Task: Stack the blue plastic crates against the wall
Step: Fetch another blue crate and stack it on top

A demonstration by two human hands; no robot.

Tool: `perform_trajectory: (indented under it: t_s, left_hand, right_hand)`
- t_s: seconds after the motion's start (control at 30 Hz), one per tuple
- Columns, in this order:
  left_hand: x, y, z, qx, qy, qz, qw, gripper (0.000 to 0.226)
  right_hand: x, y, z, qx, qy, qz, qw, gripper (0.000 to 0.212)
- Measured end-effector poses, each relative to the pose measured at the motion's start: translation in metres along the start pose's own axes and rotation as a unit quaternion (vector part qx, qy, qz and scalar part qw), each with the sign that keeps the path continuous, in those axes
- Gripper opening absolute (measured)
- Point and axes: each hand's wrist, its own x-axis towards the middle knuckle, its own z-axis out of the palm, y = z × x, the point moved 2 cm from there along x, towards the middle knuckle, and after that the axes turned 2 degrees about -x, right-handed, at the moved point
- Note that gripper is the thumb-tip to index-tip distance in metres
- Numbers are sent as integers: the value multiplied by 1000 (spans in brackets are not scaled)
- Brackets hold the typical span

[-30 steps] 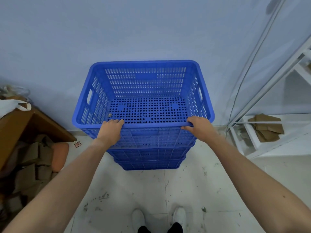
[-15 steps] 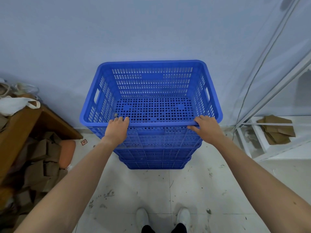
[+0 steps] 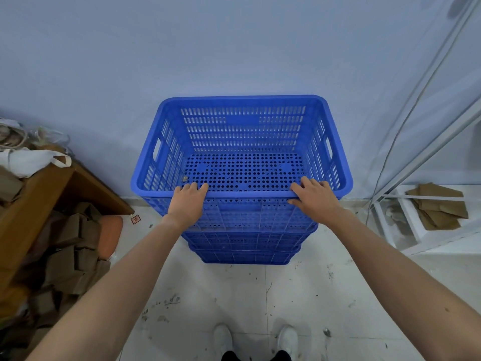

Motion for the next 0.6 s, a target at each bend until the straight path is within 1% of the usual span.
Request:
perform_trajectory:
  t_s: [0.17,0.3,0.4,0.5,0.6]
  left_hand:
    - [5,-5,-5,-9,-20,24,999,42]
    - [5,-5,-3,-16,-17,26,999,45]
    - [9,-8,-3,-21,-13,29,999,42]
    - [12,-9,-2,-22,-9,18,1000,40]
    - [8,-5,-4,-26,-18,1,1000,39]
  right_hand:
    - [-1,-1,-3,0,-22,25,999,37]
    - [-5,-7,-3,-10,-1,55,998,38]
    - [-6,-12,-4,-11,11,85,996,41]
    - [-3,-15,-4,-7,-3,112,994,44]
    - [-4,-16,-7,2,-15,121,993,46]
